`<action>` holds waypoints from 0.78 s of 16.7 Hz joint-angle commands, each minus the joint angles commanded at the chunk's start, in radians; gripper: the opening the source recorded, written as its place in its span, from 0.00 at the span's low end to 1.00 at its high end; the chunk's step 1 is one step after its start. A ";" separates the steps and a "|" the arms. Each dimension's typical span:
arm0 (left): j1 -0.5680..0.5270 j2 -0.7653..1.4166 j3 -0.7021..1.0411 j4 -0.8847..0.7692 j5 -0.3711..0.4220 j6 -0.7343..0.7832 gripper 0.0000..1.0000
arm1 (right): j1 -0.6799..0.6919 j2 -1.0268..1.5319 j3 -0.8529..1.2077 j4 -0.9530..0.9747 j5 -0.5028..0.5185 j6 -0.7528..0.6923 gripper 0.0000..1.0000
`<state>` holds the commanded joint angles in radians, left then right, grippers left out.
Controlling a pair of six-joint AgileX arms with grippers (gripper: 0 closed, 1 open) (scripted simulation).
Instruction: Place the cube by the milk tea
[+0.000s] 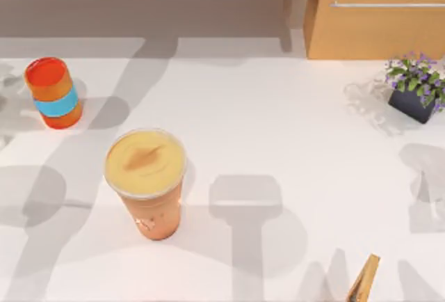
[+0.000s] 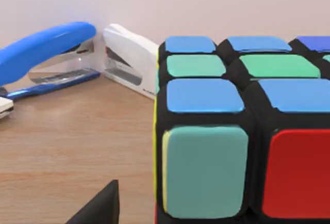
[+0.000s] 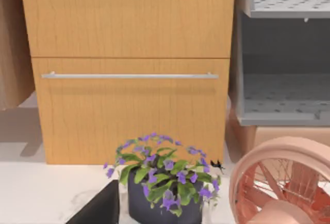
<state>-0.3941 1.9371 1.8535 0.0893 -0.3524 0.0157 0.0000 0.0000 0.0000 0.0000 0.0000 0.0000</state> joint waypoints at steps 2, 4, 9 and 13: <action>0.000 0.000 0.000 0.000 0.000 0.000 0.92 | 0.000 0.000 0.000 0.000 0.000 0.000 1.00; 0.000 0.000 0.000 0.000 0.000 0.000 0.77 | 0.000 0.000 0.000 0.000 0.000 0.000 1.00; 0.000 0.000 0.000 0.000 0.000 0.000 0.40 | 0.000 0.000 0.000 0.000 0.000 0.000 1.00; 0.000 0.000 0.000 0.000 0.000 0.000 0.10 | 0.000 0.000 0.000 0.000 0.000 0.000 1.00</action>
<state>-0.3941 1.9371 1.8535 0.0893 -0.3524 0.0157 0.0000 0.0000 0.0000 0.0000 0.0000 0.0000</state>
